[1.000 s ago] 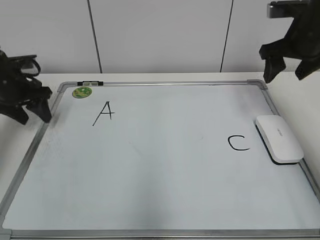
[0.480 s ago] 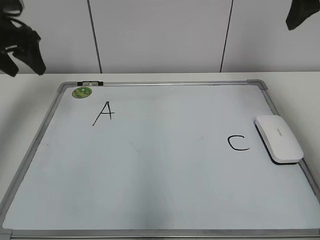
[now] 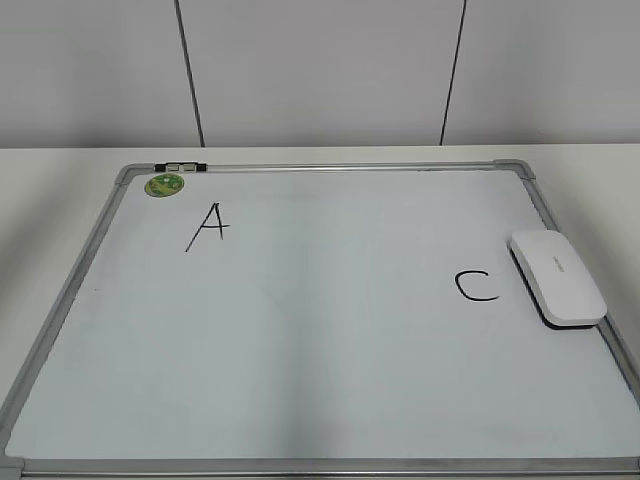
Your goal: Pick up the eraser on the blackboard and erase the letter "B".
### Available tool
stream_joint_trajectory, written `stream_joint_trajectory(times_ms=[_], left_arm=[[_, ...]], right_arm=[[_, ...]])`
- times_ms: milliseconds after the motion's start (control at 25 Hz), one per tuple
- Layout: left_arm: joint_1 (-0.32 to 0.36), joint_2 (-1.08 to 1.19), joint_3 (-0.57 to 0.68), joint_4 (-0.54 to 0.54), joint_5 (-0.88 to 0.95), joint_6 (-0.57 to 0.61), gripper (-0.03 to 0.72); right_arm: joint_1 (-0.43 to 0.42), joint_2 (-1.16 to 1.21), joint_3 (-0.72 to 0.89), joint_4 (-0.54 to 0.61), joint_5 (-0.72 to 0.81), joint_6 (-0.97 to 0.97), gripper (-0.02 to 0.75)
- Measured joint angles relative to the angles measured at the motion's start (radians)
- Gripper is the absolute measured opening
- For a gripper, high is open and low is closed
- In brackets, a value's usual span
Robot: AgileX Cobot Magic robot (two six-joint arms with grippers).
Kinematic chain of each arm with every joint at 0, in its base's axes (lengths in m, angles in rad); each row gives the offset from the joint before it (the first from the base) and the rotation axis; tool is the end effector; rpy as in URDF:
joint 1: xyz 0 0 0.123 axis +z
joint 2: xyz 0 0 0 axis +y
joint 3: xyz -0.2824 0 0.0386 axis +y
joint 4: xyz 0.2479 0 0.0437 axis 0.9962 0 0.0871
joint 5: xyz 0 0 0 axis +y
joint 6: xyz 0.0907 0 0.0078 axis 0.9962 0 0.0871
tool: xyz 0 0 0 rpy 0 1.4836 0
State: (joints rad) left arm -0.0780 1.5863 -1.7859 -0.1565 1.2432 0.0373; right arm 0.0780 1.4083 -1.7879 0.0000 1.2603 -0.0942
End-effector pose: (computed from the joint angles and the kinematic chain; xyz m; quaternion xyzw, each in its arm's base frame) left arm 0.3273 -0.0391 0.4233 0.0532 0.9488 -0.0843 0.2998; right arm 0.2694 0.0211 0.4754 -0.0796 0.9220 -0.0031 0.3789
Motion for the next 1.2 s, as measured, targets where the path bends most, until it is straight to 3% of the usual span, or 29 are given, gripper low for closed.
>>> stream_joint_trajectory(times_ms=[400, 680, 880, 1200], left_arm=[[-0.004, -0.356, 0.322, 0.002, 0.009, -0.01, 0.513], [-0.004, -0.564, 0.462, 0.002, 0.02, -0.01, 0.51], [-0.004, -0.683, 0.536, 0.002, 0.021, -0.01, 0.51], [-0.004, -0.915, 0.691, 0.004, 0.025, -0.01, 0.51]], right_arm=[[0.0, -0.225, 0.059, 0.0, 0.006, -0.02, 0.587], [0.0, -0.453, 0.313, 0.0, 0.007, -0.023, 0.586], [0.0, -0.625, 0.508, -0.064, 0.01, -0.014, 0.586], [0.0, -0.875, 0.716, -0.037, 0.013, 0.018, 0.585]])
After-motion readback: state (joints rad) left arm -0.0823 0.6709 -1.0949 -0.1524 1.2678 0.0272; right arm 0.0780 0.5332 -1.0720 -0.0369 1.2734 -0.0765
